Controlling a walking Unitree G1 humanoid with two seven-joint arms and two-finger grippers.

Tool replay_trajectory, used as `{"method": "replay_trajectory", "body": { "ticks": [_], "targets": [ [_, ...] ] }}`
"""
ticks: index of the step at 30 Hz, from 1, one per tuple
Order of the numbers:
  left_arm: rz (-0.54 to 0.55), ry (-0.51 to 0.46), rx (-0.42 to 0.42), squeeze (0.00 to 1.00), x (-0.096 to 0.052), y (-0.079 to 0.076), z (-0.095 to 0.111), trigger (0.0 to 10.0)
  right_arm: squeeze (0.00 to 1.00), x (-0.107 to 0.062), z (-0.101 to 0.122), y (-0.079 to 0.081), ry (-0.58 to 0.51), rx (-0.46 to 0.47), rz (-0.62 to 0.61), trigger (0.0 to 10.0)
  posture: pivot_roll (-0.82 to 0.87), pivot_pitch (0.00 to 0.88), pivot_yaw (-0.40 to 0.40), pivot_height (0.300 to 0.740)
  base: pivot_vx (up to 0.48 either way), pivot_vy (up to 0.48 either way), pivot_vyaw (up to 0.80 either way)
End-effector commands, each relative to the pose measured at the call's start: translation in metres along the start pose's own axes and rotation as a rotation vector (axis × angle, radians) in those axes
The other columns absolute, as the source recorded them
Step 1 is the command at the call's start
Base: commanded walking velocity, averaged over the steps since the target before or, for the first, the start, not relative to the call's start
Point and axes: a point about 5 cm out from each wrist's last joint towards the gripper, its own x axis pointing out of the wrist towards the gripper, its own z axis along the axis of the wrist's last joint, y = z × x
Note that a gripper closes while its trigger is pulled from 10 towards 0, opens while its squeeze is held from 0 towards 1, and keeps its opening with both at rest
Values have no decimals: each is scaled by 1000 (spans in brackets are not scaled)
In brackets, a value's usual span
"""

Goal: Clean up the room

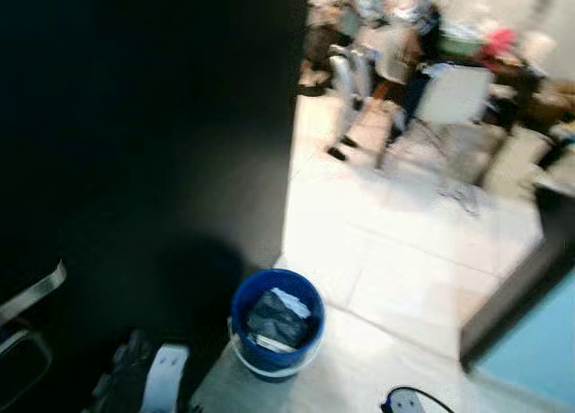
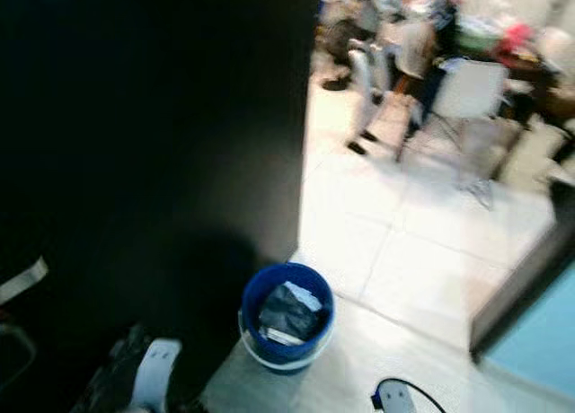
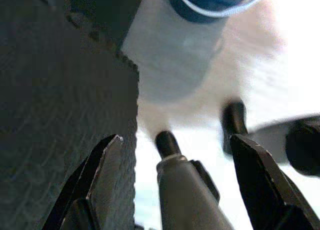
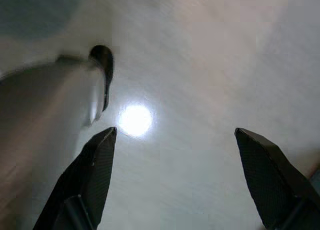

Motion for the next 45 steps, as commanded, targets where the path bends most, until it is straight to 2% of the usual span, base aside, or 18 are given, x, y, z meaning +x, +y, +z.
{"method": "replay_trajectory", "body": {
  "ticks": [1, 5, 12, 18, 21, 23, 28, 36, 45],
  "targets": [
    [19, 35, -18, 0, -2, 3, -10, 10000, 0, 0, 4, -4, -9, -27, -19, 10000, 79, 11, -26, 740, 0, 0, -744],
    [49, 84, -22, 0, -7, 12, -29, 10000, 0, 0, 5, -7, -16, -11, -46, 10000, 79, 11, -26, 740, 0, 0, -747],
    [56, 98, 9, 0, -7, 11, -31, 10000, 0, -1, 2, -10, -4, -8, -69, 10000, 72, 13, -24, 740, 0, 0, -747],
    [42, 119, 74, 0, -5, 0, -34, 10000, 0, -2, -11, -13, 34, -21, -99, 10000, 63, 7, -23, 740, 0, 0, -747],
    [50, 117, 61, 0, -5, -2, -33, 10000, 0, -2, -16, -14, 47, -36, -104, 10000, 61, 5, -24, 740, 0, 0, -744],
    [61, 101, 23, 0, -3, -3, -29, 10000, 0, -2, -19, -13, 58, -49, -101, 10000, 63, 4, -28, 740, 0, 0, -731],
    [67, 85, 9, 0, -2, -5, -23, 10000, 0, -2, -25, -12, 75, -68, -95, 10000, 65, 0, -38, 740, 0, 0, -731],
    [30, 78, 20, 0, 1, -27, -25, 10000, 0, -3, -31, -17, 90, -79, -109, 10000, 48, 0, -39, 740, 0, 0, -729],
    [18, 78, 18, 0, 0, -24, -25, 10000, 0, -4, -29, -20, 86, -94, -118, 10000, 50, 0, -45, 740, 0, 0, -728]
  ]
}}
